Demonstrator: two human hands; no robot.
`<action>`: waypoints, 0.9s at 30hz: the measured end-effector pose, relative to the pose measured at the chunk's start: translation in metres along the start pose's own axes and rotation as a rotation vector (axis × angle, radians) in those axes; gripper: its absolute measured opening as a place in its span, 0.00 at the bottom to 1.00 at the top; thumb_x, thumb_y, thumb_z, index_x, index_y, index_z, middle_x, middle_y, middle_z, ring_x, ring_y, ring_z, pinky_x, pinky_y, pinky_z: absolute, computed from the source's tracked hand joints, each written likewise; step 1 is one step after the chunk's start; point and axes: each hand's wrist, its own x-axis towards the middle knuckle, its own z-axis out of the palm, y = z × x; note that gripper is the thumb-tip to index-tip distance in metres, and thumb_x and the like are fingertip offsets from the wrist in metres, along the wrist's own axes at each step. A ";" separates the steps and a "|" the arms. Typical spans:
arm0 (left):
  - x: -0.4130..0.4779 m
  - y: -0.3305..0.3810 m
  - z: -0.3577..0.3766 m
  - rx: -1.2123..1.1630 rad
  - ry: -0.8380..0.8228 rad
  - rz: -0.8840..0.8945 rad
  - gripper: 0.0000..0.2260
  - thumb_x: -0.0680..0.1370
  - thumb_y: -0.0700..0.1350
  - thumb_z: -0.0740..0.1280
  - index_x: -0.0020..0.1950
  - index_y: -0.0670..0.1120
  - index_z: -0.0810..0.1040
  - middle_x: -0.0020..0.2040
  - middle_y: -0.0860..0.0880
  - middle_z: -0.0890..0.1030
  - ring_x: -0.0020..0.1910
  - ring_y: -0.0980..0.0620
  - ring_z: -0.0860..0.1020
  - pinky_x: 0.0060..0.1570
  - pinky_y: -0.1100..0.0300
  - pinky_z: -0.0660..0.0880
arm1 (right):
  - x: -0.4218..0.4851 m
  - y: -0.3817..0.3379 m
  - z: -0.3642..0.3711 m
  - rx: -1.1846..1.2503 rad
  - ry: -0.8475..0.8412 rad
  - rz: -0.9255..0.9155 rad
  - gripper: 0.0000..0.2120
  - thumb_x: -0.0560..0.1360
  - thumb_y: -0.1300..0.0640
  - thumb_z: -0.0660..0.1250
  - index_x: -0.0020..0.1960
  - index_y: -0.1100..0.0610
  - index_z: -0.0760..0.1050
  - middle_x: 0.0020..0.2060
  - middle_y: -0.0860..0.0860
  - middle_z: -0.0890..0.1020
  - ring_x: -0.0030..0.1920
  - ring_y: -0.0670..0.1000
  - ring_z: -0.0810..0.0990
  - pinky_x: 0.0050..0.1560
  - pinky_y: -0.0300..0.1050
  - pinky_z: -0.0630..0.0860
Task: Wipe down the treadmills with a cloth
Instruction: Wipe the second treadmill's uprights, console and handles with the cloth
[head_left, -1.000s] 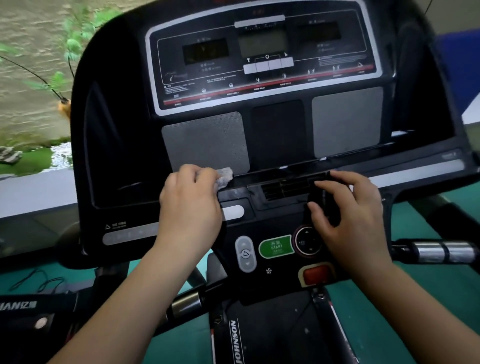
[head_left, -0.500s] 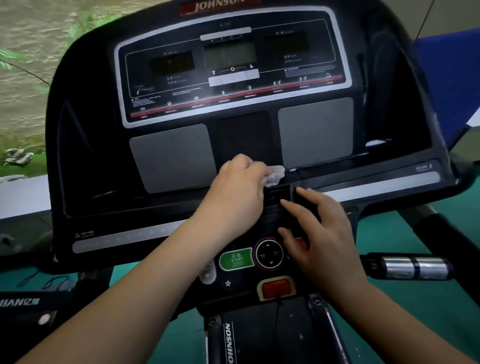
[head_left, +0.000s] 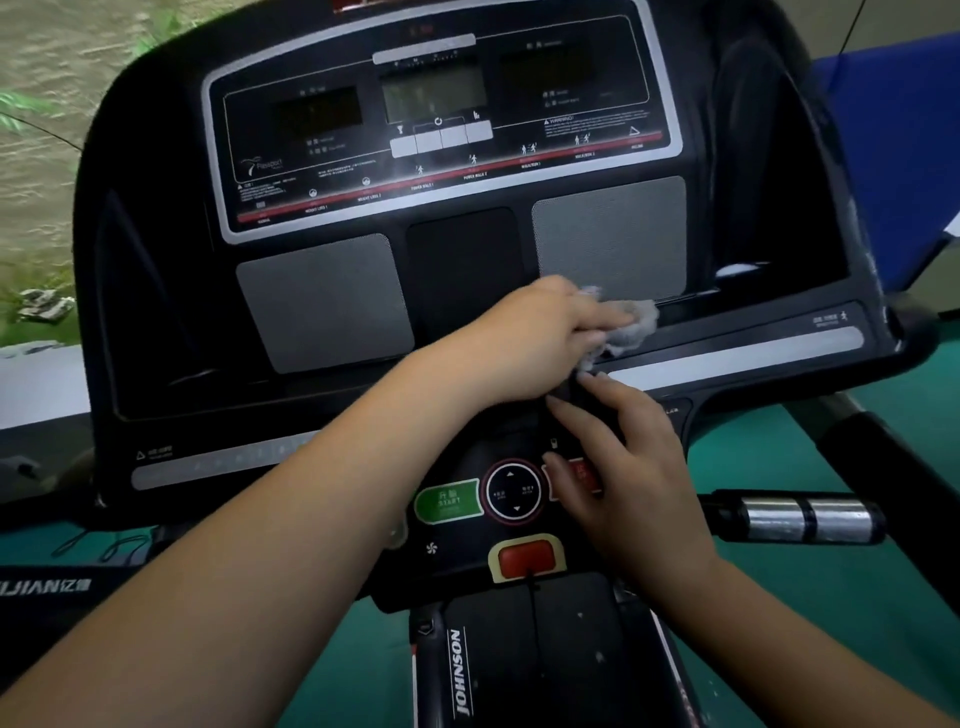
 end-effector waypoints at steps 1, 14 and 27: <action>-0.015 -0.008 -0.004 0.002 0.023 -0.001 0.17 0.81 0.45 0.60 0.68 0.57 0.73 0.62 0.43 0.73 0.67 0.48 0.67 0.58 0.67 0.60 | 0.000 0.001 0.000 -0.003 0.004 -0.005 0.19 0.74 0.51 0.66 0.62 0.57 0.78 0.63 0.58 0.75 0.64 0.58 0.73 0.65 0.54 0.70; -0.143 -0.096 -0.016 0.147 0.332 -0.411 0.14 0.79 0.46 0.61 0.62 0.53 0.79 0.56 0.43 0.75 0.62 0.42 0.72 0.61 0.55 0.67 | -0.001 0.000 0.002 -0.013 0.024 -0.019 0.19 0.74 0.51 0.66 0.62 0.58 0.78 0.63 0.57 0.74 0.65 0.57 0.71 0.66 0.54 0.70; -0.012 -0.012 0.005 0.046 0.139 -0.072 0.14 0.81 0.47 0.60 0.66 0.56 0.75 0.59 0.46 0.74 0.63 0.48 0.71 0.60 0.63 0.64 | -0.001 -0.001 0.003 -0.015 0.035 -0.009 0.18 0.73 0.53 0.68 0.62 0.57 0.78 0.62 0.58 0.75 0.64 0.58 0.74 0.64 0.55 0.71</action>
